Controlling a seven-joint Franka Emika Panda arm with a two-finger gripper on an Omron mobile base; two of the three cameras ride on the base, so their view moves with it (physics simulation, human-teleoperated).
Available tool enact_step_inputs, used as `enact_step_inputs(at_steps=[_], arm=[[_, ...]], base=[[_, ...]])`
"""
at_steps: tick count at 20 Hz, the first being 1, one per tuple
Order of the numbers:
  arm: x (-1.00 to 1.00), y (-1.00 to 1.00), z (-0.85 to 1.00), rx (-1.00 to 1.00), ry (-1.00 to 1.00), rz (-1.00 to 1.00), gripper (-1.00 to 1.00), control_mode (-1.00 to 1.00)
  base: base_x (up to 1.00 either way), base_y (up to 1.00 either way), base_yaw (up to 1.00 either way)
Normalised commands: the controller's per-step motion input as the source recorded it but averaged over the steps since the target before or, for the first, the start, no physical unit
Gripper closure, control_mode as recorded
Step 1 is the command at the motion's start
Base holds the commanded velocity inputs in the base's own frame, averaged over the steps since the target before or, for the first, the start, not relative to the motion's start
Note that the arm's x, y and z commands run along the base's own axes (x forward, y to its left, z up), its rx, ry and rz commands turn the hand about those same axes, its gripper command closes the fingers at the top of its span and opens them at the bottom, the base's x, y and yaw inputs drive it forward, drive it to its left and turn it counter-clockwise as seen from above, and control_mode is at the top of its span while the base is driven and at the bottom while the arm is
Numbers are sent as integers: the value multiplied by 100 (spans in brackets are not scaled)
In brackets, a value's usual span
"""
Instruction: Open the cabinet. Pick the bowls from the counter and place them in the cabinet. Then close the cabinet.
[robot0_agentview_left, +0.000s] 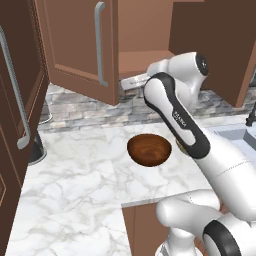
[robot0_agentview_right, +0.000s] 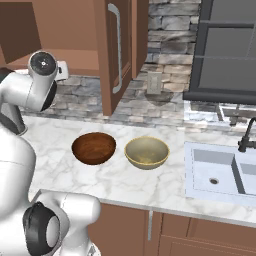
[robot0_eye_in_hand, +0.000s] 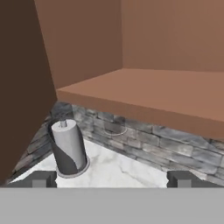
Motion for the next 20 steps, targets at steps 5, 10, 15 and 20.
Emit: enact_step_inputs(at_steps=[5, 10, 15, 20], arm=[[39, 59, -5, 7, 0, 4, -100, -100], [13, 29, 0, 11, 0, 7, -100, -100], [-56, 54, 0, 20, 0, 19, -100, -100], [-89, 100, 0, 16, 0, 18, -100, -100]], base=[[0, 0, 0], [0, 0, 0], [0, 0, 0], [0, 0, 0]])
